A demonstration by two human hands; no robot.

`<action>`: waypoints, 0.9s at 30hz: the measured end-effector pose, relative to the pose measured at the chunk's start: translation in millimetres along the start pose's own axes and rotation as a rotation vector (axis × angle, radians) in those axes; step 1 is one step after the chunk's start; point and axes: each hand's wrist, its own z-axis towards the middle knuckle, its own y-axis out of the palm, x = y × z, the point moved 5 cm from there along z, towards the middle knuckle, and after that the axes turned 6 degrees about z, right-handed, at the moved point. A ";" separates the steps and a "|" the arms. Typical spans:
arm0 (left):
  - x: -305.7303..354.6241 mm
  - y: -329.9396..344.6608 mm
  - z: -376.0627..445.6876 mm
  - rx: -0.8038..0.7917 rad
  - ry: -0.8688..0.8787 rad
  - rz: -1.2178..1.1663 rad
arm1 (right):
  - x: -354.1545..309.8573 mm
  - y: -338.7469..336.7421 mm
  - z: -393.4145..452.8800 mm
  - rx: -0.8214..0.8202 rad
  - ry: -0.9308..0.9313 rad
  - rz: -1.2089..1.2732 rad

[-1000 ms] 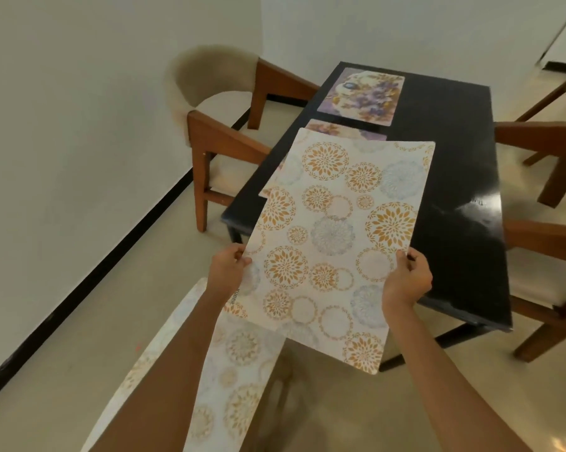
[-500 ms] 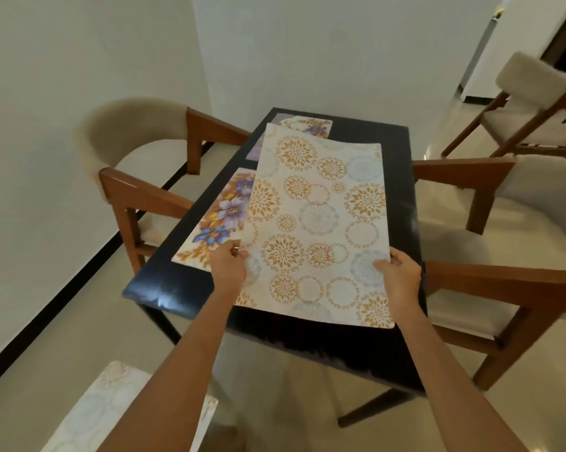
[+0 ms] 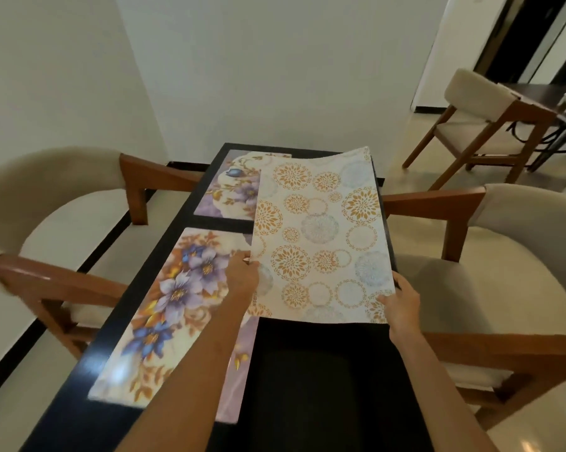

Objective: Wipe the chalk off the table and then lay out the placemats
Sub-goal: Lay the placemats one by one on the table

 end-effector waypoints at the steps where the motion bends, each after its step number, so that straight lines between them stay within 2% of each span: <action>1: 7.4 7.5 16.4 -0.035 0.013 0.024 | -2.7 7.5 14.5 0.030 -0.001 0.006; 8: 35.3 58.8 94.2 -0.233 -0.116 -0.013 | -24.2 43.0 107.0 0.144 -0.021 0.022; 17: 43.0 114.8 159.6 -0.181 -0.069 0.032 | -42.8 65.9 208.8 0.134 0.008 -0.017; 27: 30.1 154.0 213.5 -0.112 -0.137 0.067 | -25.6 90.9 275.0 0.099 0.075 -0.090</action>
